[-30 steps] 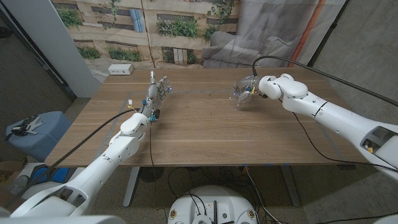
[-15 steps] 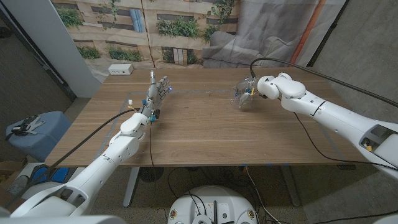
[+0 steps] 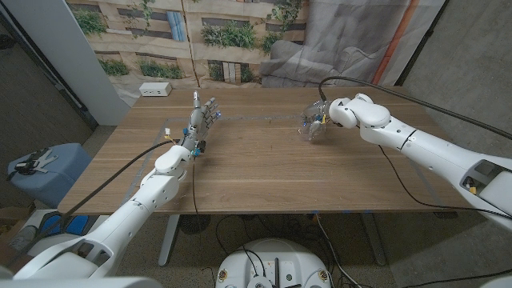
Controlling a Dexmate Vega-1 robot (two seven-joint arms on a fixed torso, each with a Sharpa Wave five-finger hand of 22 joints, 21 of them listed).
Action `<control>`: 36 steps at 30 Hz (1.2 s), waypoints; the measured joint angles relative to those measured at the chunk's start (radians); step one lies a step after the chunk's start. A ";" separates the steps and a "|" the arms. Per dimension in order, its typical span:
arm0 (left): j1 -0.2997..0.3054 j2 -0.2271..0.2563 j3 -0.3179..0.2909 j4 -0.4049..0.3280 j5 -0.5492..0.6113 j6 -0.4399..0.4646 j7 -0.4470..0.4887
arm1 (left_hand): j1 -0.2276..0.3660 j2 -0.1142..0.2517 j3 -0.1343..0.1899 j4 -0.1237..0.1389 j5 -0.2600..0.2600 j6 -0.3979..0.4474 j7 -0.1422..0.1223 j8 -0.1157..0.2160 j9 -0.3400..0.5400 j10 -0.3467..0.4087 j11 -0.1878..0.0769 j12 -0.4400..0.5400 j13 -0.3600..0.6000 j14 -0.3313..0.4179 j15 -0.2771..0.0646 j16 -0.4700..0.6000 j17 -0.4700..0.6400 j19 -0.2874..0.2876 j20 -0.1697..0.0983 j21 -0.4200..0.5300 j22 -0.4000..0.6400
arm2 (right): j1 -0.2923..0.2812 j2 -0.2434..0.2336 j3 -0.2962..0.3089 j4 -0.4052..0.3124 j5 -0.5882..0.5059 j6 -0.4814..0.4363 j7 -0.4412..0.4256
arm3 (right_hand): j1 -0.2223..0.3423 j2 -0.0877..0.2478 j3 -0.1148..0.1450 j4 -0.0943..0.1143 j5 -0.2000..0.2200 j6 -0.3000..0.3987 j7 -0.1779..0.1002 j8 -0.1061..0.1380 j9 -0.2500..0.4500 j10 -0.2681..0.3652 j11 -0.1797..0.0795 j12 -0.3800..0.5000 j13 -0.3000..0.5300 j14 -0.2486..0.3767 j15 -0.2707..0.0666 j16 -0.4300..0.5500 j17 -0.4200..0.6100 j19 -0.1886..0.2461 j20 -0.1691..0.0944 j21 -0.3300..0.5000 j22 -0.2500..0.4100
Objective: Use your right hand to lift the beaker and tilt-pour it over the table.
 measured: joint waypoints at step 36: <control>-0.001 -0.001 0.000 0.000 0.000 0.000 0.001 | 0.000 0.000 0.000 0.000 0.000 0.000 0.000 0.000 0.000 0.000 0.000 0.000 0.000 0.000 0.000 0.000 0.000 0.000 0.000 0.004 0.000 | -0.046 -0.002 0.094 0.006 0.191 -0.024 -0.028 | 0.000 0.000 0.000 0.000 0.000 0.000 0.000 0.007 -0.009 0.002 0.001 -0.003 -0.001 0.000 0.000 -0.008 0.009 0.000 0.000 0.000 0.000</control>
